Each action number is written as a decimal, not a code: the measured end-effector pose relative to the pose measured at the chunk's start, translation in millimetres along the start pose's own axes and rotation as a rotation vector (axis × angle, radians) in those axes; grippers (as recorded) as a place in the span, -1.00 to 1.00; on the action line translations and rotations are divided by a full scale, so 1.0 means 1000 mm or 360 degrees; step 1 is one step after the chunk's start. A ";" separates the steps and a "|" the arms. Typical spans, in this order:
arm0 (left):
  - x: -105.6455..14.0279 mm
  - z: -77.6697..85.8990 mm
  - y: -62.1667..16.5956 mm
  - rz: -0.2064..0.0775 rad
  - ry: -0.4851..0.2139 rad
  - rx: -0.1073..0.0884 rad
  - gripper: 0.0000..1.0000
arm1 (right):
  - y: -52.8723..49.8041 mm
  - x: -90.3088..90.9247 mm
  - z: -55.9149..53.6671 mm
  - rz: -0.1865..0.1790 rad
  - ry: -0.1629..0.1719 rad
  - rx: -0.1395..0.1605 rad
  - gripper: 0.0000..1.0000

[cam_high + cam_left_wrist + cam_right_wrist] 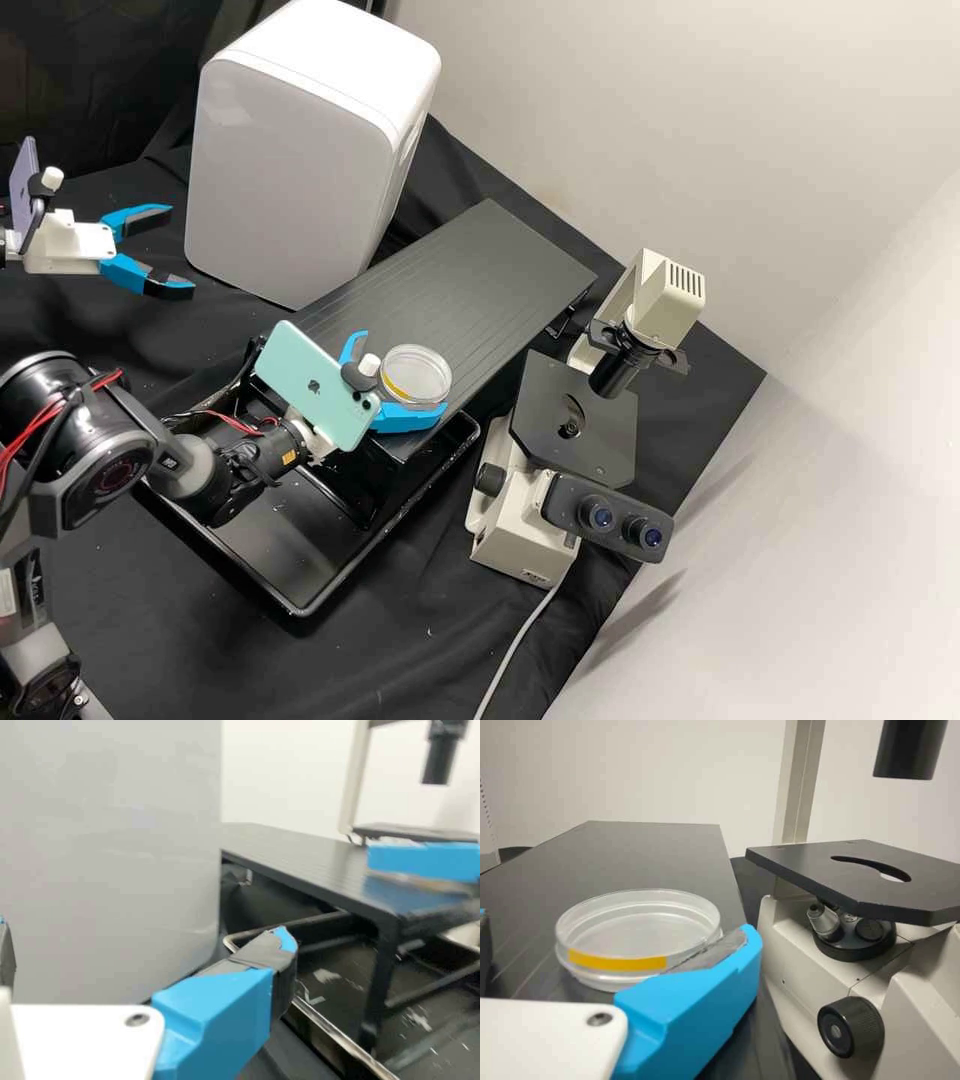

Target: Place the lid on the petri dish

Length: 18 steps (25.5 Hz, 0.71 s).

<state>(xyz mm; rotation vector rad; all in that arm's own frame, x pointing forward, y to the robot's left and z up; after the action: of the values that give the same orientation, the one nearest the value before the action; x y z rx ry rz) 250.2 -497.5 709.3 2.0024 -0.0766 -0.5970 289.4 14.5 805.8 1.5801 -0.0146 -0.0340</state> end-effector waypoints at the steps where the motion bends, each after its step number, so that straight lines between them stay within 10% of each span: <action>1: -0.001 0.000 0.0015 0.0016 0.0022 0.0006 1.00 | -0.002 -0.003 -0.001 -0.0003 -0.0001 -0.0013 1.00; 11: -0.010 0.004 0.0150 0.0138 0.0120 0.0034 1.00 | -0.006 -0.046 -0.006 0.0112 -0.0006 -0.0015 1.00; 18: -0.010 0.004 0.0150 0.0142 0.0132 0.0061 1.00 | -0.002 -0.074 -0.006 0.0144 0.0027 0.0038 1.00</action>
<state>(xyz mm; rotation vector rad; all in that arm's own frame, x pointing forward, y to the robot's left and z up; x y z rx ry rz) 242.4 -505.1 724.3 2.0469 -0.1271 -0.4581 215.8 23.2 804.9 1.6016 -0.0737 0.0507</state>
